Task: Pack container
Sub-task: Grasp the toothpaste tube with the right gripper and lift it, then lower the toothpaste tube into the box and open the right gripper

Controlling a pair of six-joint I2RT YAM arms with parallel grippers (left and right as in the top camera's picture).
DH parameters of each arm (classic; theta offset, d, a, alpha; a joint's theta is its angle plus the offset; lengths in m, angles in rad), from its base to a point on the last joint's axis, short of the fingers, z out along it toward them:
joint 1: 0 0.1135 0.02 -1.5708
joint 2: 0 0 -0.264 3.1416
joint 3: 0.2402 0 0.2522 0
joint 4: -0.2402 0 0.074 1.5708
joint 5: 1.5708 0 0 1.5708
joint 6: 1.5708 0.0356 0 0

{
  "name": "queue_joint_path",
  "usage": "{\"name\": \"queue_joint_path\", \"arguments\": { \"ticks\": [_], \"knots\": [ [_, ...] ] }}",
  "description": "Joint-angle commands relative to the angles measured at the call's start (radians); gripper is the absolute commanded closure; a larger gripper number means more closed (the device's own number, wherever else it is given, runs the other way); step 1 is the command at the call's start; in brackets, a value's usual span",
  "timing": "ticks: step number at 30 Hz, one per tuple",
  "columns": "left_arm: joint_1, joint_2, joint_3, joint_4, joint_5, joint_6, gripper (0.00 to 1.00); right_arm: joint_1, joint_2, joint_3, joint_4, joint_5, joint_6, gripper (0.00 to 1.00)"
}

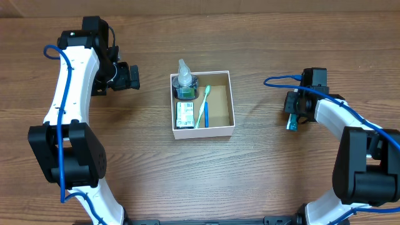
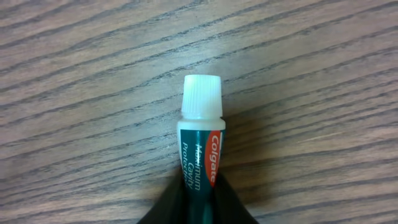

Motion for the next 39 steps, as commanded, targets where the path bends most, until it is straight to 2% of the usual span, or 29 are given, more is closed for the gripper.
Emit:
{"name": "queue_joint_path", "arguments": {
  "ticks": [1, 8, 15, 24, 32, 39],
  "knots": [
    [0.002, -0.018, -0.003, 0.004, 0.018, 0.022, 0.00, 0.000, 0.011, 0.008, -0.010, -0.001, 0.011, 0.88],
    [0.002, -0.018, -0.003, 0.004, 0.018, 0.022, 0.00, 0.000, -0.055, 0.079, -0.102, -0.038, 0.067, 0.88],
    [0.002, -0.018, -0.003, 0.004, 0.018, 0.022, 0.00, 0.044, -0.210, 0.143, -0.208, -0.069, 0.090, 0.88],
    [0.002, -0.018, -0.003, 0.004, 0.018, 0.022, 0.00, 0.293, -0.365, 0.153, -0.268, -0.068, 0.195, 0.88],
    [0.002, -0.018, -0.003, 0.004, 0.018, 0.022, 0.00, 0.520, -0.367, 0.153, -0.207, -0.068, 0.290, 0.88],
    [0.002, -0.018, -0.003, 0.004, 0.018, 0.022, 0.00, 0.607, -0.346, 0.152, -0.136, -0.068, 0.330, 0.88]
  ]
}}
